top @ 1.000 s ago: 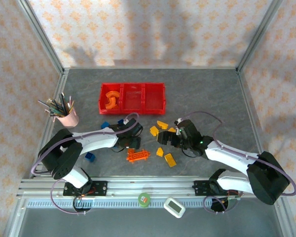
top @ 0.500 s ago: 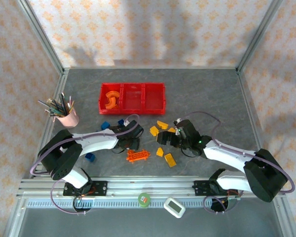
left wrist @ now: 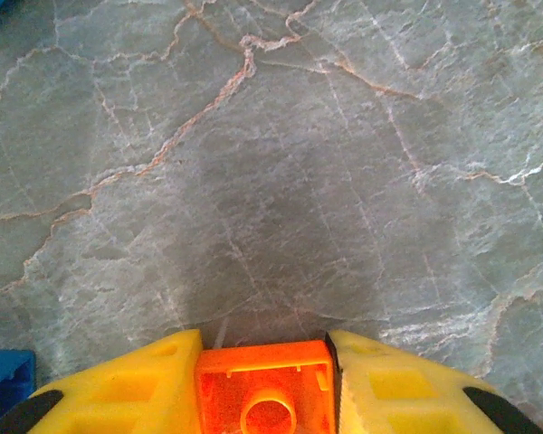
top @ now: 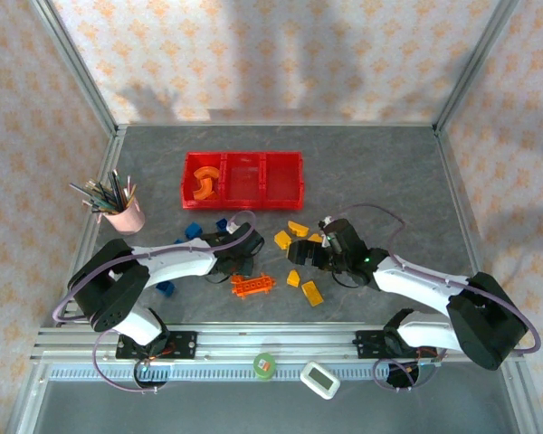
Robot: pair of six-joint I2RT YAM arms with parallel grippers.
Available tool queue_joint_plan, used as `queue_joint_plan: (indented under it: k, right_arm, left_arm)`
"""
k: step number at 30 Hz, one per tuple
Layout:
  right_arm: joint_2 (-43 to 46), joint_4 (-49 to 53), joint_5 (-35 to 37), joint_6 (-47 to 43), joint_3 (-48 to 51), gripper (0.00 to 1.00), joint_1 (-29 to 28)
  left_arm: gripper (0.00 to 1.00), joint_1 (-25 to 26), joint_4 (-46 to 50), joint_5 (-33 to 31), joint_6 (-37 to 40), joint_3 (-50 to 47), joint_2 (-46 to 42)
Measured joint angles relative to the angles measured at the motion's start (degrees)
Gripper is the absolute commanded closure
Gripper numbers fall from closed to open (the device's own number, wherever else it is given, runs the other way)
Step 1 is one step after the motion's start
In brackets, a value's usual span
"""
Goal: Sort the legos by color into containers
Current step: Pick up the lego from the middle-left of the table, then place the lego in the container.
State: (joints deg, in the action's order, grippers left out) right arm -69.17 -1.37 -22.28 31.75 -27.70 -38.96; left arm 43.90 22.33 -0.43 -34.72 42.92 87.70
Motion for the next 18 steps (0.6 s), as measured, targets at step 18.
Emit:
queue_joint_plan:
  k: [18]
  right_arm:
    - [1.79,0.24,-0.02,-0.46,-6.80,0.00,0.00]
  left_arm:
    - [0.67,-6.86,8.15,-9.18,-0.94,10.54,-7.13]
